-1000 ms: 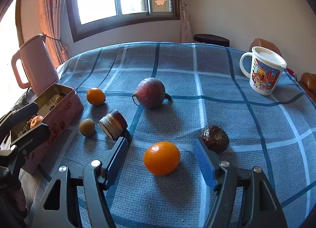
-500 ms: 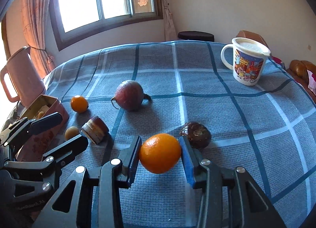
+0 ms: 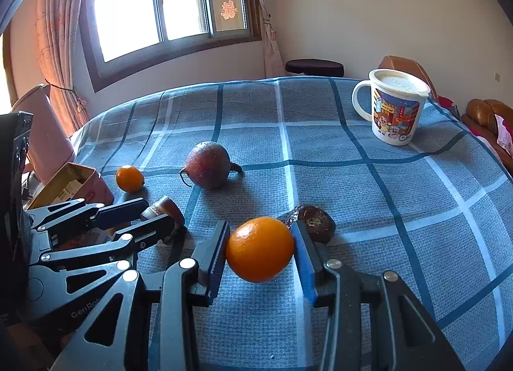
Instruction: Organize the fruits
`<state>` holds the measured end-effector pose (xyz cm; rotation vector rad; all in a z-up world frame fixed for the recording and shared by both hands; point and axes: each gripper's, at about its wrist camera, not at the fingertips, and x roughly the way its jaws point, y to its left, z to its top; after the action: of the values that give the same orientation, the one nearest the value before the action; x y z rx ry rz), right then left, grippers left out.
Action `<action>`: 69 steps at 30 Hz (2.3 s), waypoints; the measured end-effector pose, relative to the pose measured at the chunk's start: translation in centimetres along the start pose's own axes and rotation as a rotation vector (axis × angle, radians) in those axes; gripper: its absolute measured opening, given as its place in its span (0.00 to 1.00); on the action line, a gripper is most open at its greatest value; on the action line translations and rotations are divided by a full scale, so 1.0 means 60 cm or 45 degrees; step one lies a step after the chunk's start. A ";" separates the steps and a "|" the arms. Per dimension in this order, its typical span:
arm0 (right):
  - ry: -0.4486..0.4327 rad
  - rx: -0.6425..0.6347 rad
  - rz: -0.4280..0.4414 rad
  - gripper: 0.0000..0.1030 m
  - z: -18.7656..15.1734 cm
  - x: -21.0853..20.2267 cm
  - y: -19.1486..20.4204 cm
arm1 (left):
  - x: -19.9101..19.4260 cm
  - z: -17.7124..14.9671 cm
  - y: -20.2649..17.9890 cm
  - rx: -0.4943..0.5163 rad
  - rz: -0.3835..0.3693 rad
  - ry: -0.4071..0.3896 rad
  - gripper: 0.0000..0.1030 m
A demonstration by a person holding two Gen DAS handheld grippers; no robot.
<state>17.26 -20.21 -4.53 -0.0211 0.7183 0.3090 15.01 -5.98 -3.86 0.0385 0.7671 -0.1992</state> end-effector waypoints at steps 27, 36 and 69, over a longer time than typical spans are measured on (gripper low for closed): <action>-0.034 -0.024 0.032 0.41 -0.001 -0.009 0.006 | -0.027 -0.006 -0.006 0.021 -0.028 -0.087 0.16; -0.028 0.009 0.040 0.41 0.000 -0.007 -0.002 | -0.015 -0.010 0.004 -0.017 -0.041 -0.015 0.66; -0.132 -0.027 0.094 0.41 -0.002 -0.033 0.005 | -0.078 -0.019 -0.003 0.021 -0.002 -0.259 0.35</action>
<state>15.67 -20.45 -3.32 0.0009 0.6140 0.3854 10.91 -5.25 -1.44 0.0326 0.5628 -0.2077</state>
